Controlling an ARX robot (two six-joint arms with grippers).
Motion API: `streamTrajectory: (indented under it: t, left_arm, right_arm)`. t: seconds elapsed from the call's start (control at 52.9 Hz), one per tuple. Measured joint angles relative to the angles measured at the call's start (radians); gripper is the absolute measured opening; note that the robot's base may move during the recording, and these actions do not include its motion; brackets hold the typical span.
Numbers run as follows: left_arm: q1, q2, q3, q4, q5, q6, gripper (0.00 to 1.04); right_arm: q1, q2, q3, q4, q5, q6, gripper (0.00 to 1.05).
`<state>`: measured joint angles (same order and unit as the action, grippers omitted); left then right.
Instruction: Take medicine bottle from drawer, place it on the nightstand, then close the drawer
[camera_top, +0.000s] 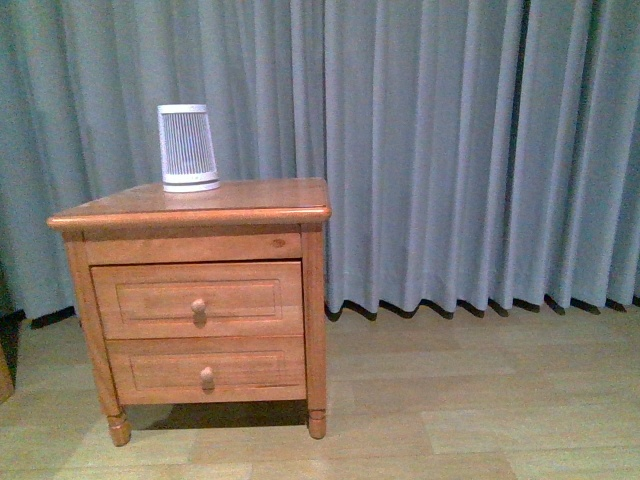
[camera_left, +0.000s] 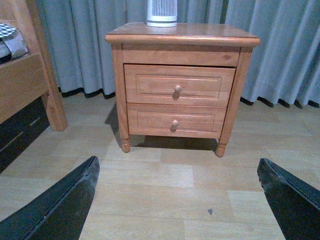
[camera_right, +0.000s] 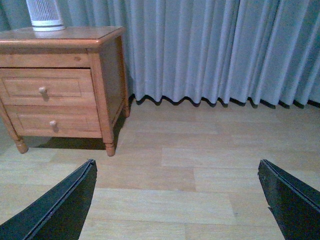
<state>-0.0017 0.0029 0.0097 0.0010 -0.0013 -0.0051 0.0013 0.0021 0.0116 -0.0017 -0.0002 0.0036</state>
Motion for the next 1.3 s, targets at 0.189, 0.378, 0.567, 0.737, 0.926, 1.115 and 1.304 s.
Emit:
streamTrajectory:
  t: [0.189,0.378,0.567,0.737,0.926,1.115,1.304]
  left_arm:
    - [0.0,0.0,0.0,0.0,0.0,0.0,0.98]
    - [0.0,0.0,0.0,0.0,0.0,0.0,0.98]
    - [0.0,0.0,0.0,0.0,0.0,0.0,0.98]
    - [0.0,0.0,0.0,0.0,0.0,0.0,0.98]
    - [0.0,0.0,0.0,0.0,0.0,0.0,0.98]
    - [0.0,0.0,0.0,0.0,0.0,0.0,0.98]
    - [0.0,0.0,0.0,0.0,0.0,0.0,0.98]
  right_arm:
    - [0.0,0.0,0.0,0.0,0.0,0.0,0.98]
    - [0.0,0.0,0.0,0.0,0.0,0.0,0.98]
    - [0.0,0.0,0.0,0.0,0.0,0.0,0.98]
    - [0.0,0.0,0.0,0.0,0.0,0.0,0.98]
    - [0.0,0.0,0.0,0.0,0.0,0.0,0.98]
    - [0.0,0.0,0.0,0.0,0.0,0.0,0.98]
    - [0.0,0.0,0.0,0.0,0.0,0.0,0.98]
